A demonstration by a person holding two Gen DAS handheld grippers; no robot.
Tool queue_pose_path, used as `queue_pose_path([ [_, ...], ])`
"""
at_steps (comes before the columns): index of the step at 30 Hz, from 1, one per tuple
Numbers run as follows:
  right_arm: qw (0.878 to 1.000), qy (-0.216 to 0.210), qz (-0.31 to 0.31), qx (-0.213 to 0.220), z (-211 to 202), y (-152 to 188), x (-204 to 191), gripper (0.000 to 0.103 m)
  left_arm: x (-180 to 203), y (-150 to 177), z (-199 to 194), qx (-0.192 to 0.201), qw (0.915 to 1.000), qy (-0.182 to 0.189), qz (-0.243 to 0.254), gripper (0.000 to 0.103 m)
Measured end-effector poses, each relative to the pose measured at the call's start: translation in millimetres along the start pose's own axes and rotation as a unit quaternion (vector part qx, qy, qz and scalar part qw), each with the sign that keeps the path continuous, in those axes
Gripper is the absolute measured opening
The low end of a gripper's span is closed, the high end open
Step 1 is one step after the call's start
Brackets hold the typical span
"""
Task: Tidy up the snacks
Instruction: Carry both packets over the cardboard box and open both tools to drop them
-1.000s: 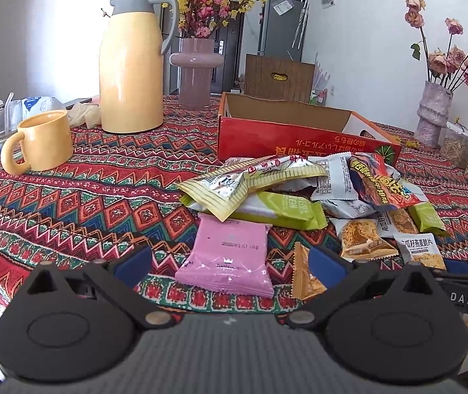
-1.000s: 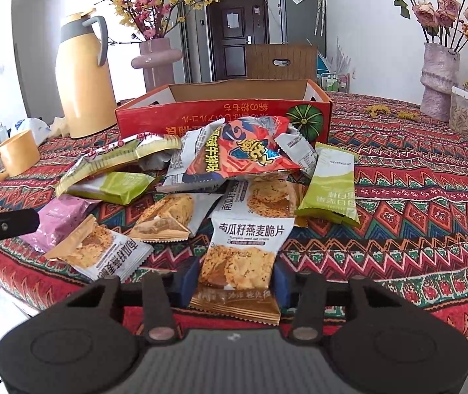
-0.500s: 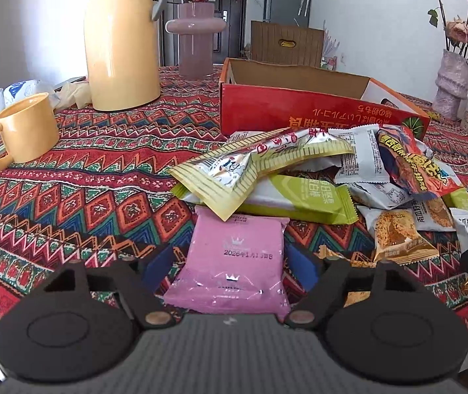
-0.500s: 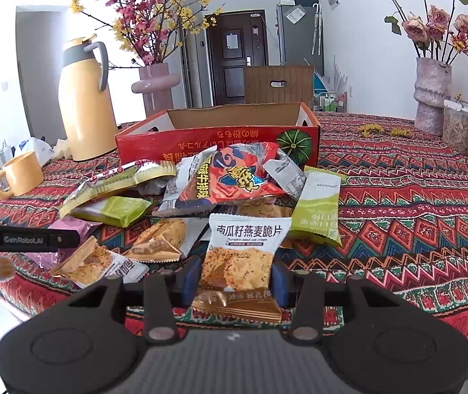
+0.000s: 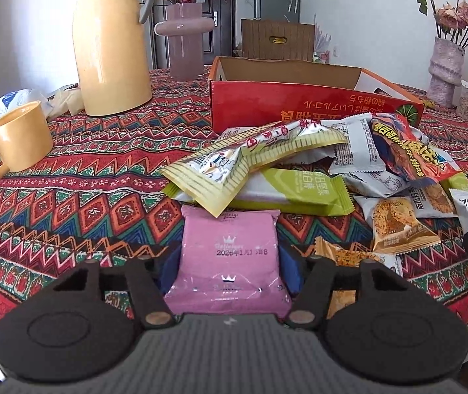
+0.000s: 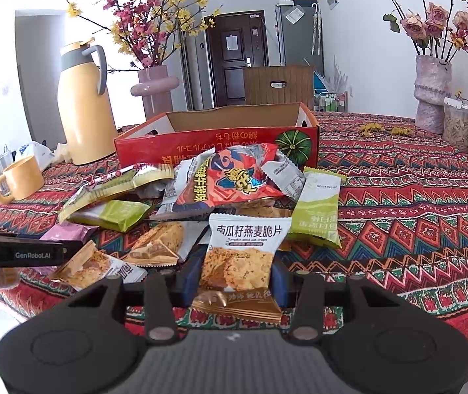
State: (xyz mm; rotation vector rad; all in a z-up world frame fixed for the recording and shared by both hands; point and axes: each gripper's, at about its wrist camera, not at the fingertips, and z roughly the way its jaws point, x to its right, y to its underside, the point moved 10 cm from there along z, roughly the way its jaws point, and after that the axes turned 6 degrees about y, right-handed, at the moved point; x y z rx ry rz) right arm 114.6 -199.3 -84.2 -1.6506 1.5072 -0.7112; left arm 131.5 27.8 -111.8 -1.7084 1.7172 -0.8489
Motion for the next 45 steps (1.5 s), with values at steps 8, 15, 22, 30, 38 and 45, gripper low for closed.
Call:
queue_pose_path([
  [8,1.0,0.001,0.003,0.013,-8,-6,2,0.043,2,-4,-18,0.023,0.9997,0.006,0.003,0.062],
  [15,1.0,0.001,0.002,0.03,-17,-14,3,0.043,9,-18,-43,0.058,0.9981,0.017,0.009,0.062],
  [22,0.999,0.004,-0.001,0.046,-15,-29,4,0.043,20,-33,-51,0.077,0.9965,0.029,0.014,0.062],
  [30,0.998,0.002,0.0,0.058,3,-58,9,0.043,28,-63,-42,0.093,0.995,0.036,0.014,0.062],
  [38,0.998,0.001,-0.002,0.069,35,-101,13,0.043,32,-109,-21,0.108,0.9935,0.035,0.013,0.062],
  [45,0.997,0.0,-0.003,0.077,65,-144,18,0.043,36,-149,2,0.116,0.9925,0.036,0.008,0.062],
])
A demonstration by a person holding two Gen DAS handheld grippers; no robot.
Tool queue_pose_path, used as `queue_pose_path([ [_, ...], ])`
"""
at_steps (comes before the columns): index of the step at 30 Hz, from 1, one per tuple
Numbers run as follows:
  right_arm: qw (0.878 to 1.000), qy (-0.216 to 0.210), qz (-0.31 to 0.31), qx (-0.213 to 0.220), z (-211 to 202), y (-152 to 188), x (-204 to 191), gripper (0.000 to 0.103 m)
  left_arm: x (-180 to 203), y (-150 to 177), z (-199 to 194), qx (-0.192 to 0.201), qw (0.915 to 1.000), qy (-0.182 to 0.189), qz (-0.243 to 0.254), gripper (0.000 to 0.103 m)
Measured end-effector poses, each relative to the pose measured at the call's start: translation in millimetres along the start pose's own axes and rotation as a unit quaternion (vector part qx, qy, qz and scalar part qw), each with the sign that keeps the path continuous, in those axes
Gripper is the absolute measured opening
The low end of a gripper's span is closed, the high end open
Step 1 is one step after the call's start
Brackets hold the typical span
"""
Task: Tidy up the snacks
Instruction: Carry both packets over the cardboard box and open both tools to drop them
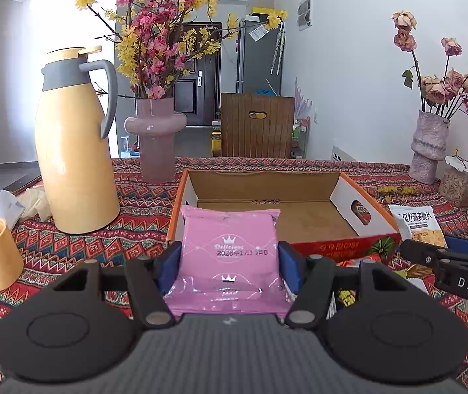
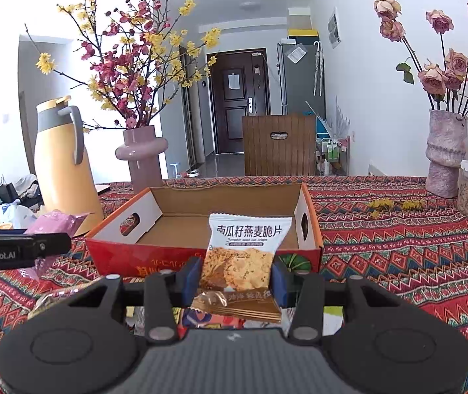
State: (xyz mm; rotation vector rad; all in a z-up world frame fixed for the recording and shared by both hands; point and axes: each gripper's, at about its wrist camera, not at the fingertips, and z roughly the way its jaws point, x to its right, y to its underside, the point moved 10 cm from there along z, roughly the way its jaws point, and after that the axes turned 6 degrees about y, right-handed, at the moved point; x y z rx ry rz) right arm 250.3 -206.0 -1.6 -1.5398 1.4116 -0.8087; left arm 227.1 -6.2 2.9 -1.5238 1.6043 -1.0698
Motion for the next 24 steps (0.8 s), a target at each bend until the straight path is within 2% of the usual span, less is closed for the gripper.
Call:
queue_pose_path([
  [14,1.0,0.007,-0.014,-0.008,81,-54,4,0.043,-3,-51,69,0.005,0.9998,-0.015,-0.014,0.062],
  [24,0.998,0.011,-0.019,-0.053,143,-49,-1,0.043,-17,-44,122,-0.018,0.9987,-0.03,-0.038,0.062],
])
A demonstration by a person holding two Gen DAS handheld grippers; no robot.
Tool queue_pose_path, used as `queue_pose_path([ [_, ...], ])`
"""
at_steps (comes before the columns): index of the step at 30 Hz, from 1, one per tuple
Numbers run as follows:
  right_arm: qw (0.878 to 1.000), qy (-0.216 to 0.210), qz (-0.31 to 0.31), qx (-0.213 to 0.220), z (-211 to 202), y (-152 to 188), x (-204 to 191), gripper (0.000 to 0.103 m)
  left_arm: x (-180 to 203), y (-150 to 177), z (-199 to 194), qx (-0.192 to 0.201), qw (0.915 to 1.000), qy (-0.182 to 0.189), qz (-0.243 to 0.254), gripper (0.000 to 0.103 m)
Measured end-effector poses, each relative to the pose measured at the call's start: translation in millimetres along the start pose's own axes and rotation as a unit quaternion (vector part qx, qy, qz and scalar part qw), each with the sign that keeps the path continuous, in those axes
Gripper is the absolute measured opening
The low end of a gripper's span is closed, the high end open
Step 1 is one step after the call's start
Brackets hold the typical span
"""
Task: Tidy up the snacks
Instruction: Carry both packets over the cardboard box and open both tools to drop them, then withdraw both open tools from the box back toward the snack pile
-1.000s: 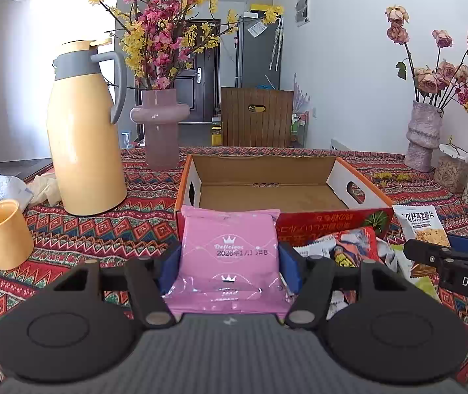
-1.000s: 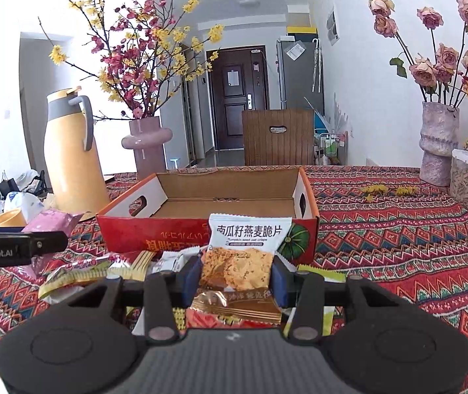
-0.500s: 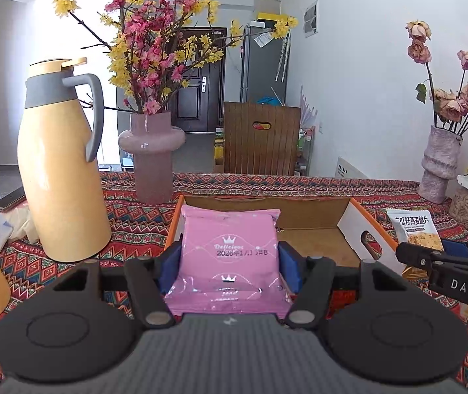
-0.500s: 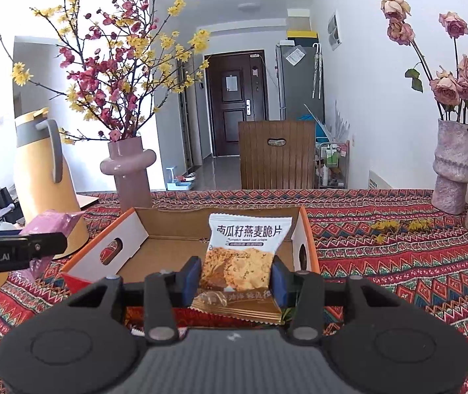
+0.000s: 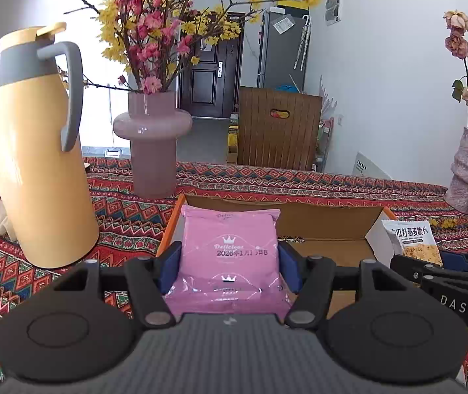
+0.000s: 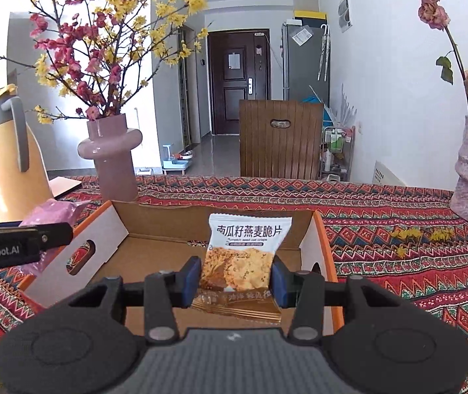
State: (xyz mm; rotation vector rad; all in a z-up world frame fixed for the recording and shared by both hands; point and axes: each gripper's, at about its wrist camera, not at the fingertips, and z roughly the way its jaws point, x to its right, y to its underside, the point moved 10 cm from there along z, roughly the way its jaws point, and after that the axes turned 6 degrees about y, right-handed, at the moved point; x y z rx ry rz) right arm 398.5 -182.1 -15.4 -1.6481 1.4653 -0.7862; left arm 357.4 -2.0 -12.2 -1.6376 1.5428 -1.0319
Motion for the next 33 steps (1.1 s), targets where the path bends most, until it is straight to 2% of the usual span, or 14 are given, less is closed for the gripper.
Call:
queue_pose_path([
  [6,1.0,0.008,-0.004,-0.007,17,10,5,0.044,-12,12,17,-0.001,0.9999,-0.008,-0.014,0.062],
  [12,1.0,-0.004,-0.007,-0.018,21,19,2,0.045,-11,19,21,-0.002,0.9998,0.006,-0.017,0.063],
  [13,1.0,-0.004,-0.005,-0.016,20,19,3,0.048,-11,19,19,0.002,0.9998,0.007,-0.017,0.066],
  [14,1.0,-0.003,-0.001,-0.014,18,19,4,0.059,-10,18,17,0.008,0.9998,0.009,-0.017,0.069],
  [15,1.0,-0.003,0.001,-0.01,16,18,5,0.073,-10,16,13,0.016,0.9997,0.009,-0.016,0.08],
  [16,1.0,-0.001,0.004,-0.004,14,17,7,0.08,-9,14,10,0.024,0.9995,0.008,-0.016,0.092],
  [17,1.0,-0.001,0.007,0.0,12,17,8,0.089,-10,13,7,0.032,0.9994,0.005,-0.016,0.097],
  [18,1.0,-0.002,0.009,0.003,10,16,8,0.092,-10,11,3,0.04,0.9991,0.003,-0.015,0.103],
  [19,1.0,-0.003,0.011,0.006,8,15,9,0.093,-9,9,1,0.045,0.9989,0.003,-0.015,0.103],
  [21,1.0,-0.004,0.015,0.01,6,14,10,0.102,-9,8,-1,0.047,0.9988,0.003,-0.018,0.103],
  [27,0.999,0.0,0.02,0.028,-5,3,12,0.103,-9,1,-8,0.046,0.9988,-0.013,-0.014,0.103],
  [33,0.999,0.002,0.021,0.048,-31,-4,12,0.103,-3,-6,-30,0.056,0.9983,-0.01,-0.007,0.103],
])
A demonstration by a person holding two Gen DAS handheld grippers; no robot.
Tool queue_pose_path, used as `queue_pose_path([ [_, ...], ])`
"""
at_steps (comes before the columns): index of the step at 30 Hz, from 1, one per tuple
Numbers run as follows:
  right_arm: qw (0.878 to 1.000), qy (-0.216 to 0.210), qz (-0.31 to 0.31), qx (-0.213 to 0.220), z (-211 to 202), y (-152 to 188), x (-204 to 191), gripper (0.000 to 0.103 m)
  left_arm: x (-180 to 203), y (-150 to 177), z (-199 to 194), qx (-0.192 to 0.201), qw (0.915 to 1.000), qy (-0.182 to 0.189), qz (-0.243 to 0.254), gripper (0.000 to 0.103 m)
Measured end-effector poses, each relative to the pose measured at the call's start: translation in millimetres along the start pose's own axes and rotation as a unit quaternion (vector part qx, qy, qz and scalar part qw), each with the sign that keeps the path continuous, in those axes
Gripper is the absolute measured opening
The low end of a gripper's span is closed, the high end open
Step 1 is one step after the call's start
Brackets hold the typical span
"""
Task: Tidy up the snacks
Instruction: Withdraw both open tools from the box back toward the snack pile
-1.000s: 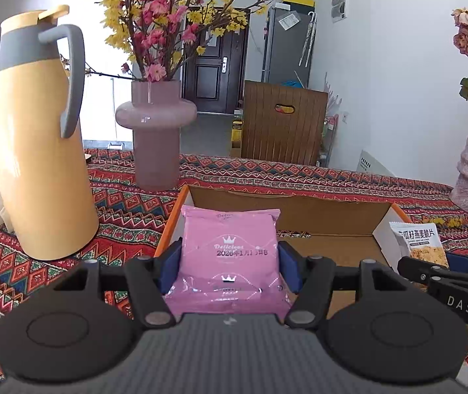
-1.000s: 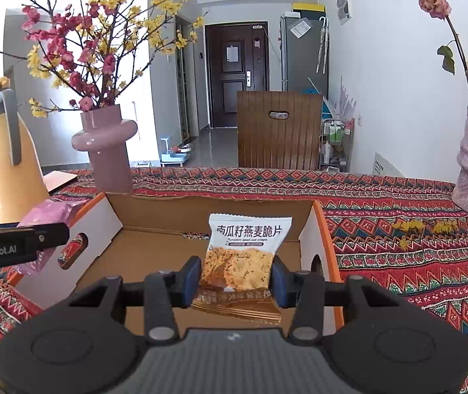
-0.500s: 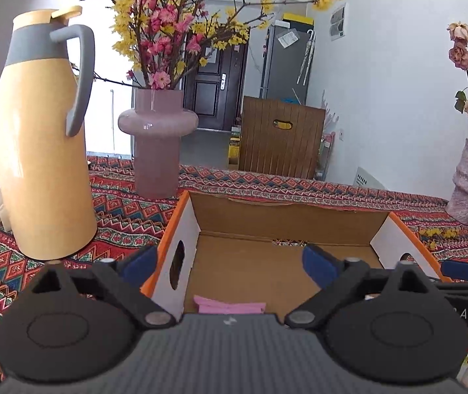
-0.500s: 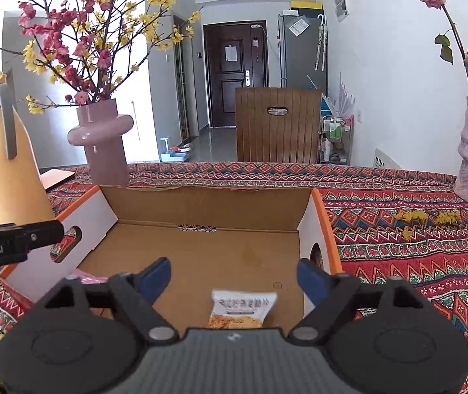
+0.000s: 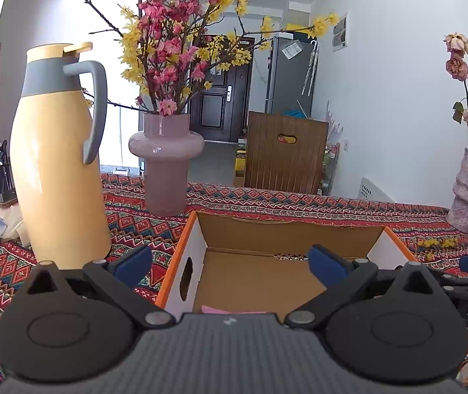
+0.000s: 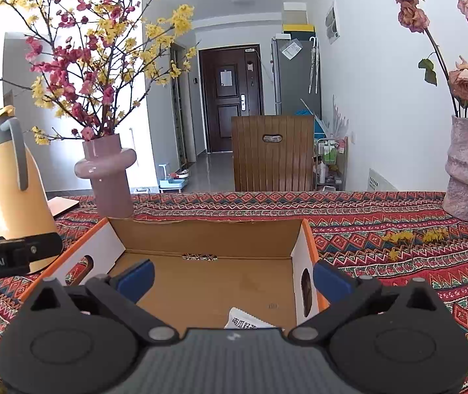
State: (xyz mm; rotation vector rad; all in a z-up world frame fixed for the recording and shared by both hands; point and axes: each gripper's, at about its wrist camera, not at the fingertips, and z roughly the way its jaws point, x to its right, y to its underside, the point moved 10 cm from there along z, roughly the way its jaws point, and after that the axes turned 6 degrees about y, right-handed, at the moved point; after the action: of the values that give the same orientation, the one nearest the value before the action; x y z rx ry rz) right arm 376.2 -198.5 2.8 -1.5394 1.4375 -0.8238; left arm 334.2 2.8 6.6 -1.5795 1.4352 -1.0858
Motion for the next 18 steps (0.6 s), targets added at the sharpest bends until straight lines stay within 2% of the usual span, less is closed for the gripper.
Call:
queue_pose_path([
  [7,1.0,-0.006,-0.002,0.004,-31,5,-4,0.103,-3,-1,-32,0.005,1.0,-0.006,0.004,0.103],
  [12,1.0,-0.015,0.005,0.008,-57,15,-7,0.103,-12,12,-59,-0.003,0.9998,-0.017,0.013,0.103],
  [18,0.999,-0.012,-0.004,-0.031,-71,48,-11,0.103,-32,43,-93,-0.027,0.9987,-0.04,0.019,0.103],
])
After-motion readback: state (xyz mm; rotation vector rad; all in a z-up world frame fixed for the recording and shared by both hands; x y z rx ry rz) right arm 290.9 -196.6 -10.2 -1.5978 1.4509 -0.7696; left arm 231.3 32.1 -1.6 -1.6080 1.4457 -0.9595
